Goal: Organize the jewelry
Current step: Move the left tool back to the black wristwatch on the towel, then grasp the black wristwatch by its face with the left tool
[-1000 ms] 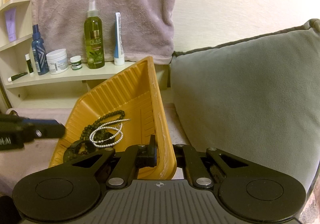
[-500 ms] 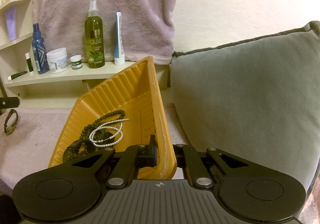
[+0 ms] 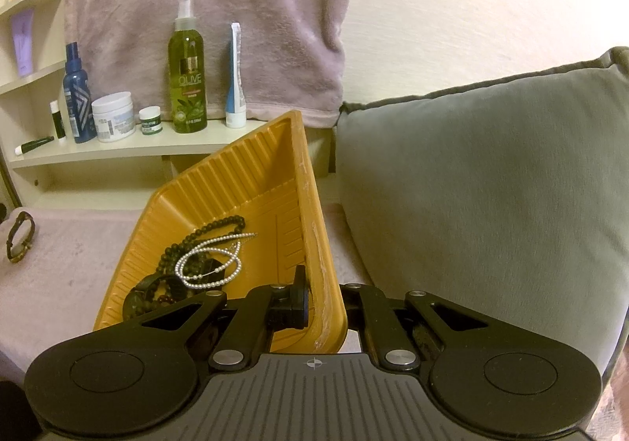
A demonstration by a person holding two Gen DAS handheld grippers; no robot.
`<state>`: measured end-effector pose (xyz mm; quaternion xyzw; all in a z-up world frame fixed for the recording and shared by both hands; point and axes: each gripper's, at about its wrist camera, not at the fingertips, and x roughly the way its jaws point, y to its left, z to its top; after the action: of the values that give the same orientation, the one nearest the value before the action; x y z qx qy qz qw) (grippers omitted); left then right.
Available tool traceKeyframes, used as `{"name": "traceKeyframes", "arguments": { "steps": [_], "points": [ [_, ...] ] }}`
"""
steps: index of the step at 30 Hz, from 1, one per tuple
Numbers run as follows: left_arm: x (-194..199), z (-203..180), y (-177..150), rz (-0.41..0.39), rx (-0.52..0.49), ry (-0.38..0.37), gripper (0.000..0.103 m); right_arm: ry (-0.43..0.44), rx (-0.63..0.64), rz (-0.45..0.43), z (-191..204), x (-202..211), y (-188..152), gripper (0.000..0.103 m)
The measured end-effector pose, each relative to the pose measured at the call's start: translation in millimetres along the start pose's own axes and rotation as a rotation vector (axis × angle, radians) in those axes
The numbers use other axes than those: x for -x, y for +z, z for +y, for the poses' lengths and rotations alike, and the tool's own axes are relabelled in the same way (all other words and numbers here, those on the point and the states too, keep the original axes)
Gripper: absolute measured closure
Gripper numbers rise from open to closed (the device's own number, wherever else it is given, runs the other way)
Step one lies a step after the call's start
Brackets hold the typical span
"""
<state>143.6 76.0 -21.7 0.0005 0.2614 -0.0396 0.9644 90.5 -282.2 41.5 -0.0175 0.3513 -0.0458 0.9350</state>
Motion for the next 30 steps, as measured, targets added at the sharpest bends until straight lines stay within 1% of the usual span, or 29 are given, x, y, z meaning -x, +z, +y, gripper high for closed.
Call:
{"name": "traceKeyframes", "arguments": {
  "steps": [2, 4, 8, 15, 18, 22, 24, 26, 28, 30],
  "points": [
    [-2, 4, -3, 0.004, 0.0, 0.014, 0.025, -0.001, 0.001, 0.0, 0, 0, 0, 0.097],
    [-5, 7, -6, 0.007, -0.006, 0.024, 0.021, -0.001, 0.001, 0.001, 0, 0, 0, 0.097],
    [-17, 10, -14, 0.031, -0.04, 0.043, 0.019, -0.001, 0.006, 0.002, -1, 0, 0, 0.097],
    [-40, 20, -32, 0.099, -0.03, 0.052, 0.019, -0.007, 0.014, 0.006, -1, 0, 0, 0.097],
    [-49, 24, -39, 0.12, -0.021, 0.044, 0.023, -0.011, 0.016, 0.007, 0, 0, 0, 0.097],
    [-61, 27, -44, 0.143, -0.03, 0.048, 0.036, -0.014, 0.02, 0.01, 1, -1, 1, 0.097],
    [-65, 29, -45, 0.147, -0.034, 0.053, 0.038, -0.015, 0.02, 0.012, 1, -1, 0, 0.097],
    [-68, 30, -46, 0.155, -0.039, 0.054, 0.045, -0.018, 0.023, 0.014, 1, -2, 0, 0.097],
    [-72, 30, -48, 0.165, -0.045, 0.048, 0.048, -0.018, 0.023, 0.015, 1, -2, 0, 0.097],
    [-73, 31, -49, 0.166, -0.05, 0.043, 0.049, -0.019, 0.024, 0.015, 1, -2, 0, 0.097]
  ]
}}
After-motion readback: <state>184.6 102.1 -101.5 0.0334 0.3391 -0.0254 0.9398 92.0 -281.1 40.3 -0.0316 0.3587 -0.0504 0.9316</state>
